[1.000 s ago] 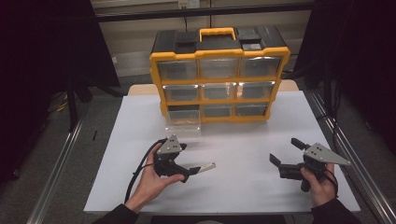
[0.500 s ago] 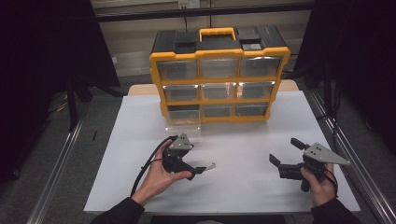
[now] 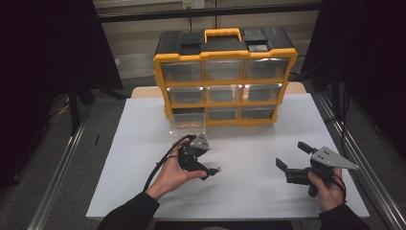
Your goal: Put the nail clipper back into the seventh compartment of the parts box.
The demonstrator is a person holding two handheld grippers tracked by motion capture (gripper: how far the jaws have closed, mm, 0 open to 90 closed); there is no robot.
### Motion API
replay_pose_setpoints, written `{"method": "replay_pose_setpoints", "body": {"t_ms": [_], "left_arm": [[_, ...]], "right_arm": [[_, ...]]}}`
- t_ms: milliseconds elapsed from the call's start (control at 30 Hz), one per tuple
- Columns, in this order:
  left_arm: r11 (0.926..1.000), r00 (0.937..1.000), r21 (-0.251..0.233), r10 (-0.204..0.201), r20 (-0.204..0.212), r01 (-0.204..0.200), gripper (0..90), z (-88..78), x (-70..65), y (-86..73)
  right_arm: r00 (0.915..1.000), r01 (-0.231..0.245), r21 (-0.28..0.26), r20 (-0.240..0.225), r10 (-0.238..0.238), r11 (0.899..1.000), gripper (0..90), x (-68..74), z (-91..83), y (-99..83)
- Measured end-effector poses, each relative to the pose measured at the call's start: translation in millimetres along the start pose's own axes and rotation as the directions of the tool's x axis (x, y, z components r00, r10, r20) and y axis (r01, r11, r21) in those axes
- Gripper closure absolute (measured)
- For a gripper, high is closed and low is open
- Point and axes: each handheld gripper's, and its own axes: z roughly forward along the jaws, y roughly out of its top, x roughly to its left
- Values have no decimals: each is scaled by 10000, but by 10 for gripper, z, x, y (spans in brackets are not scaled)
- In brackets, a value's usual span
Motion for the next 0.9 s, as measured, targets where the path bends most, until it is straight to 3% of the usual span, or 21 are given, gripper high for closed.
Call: {"method": "replay_pose_setpoints", "body": {"t_ms": [133, 200, 367, 533, 733, 833, 900], "left_arm": [[9996, 9997, 159, -214, 111, 212, 194, 41, 44, -18], [9996, 9999, 256, -125, 15, 124, 252, 41, 45, -19], [9988, 9995, 409, -270, 190, 262, 283, 95, 24, -22], [9955, 9989, 934, -175, 441, 134, 364, 172, 28, -33], [9923, 9972, 1204, -385, 645, 305, 449, 222, 34, -3], [9891, 9970, 1469, -160, 758, 47, 483, 261, 43, 24], [9880, 9970, 1543, -235, 741, 118, 508, 297, 30, 24]], "right_arm": [[10000, 13, 5, -26, -13, 10000, 6, -1, 1, -1], [10000, 5, 10, -27, -5, 10000, 6, -2, 1, -1], [10000, 3, 26, -17, -3, 10000, 6, 1, 2, -1], [10000, 9, 30, -52, -8, 10000, 6, 3, 4, -1], [9999, 34, 81, -132, -33, 10000, 6, 5, 5, -1], [9999, 13, 81, -137, -12, 10000, 6, 3, 9, -2], [9999, 35, 81, -131, -33, 10000, 6, 5, 6, -2]]}}
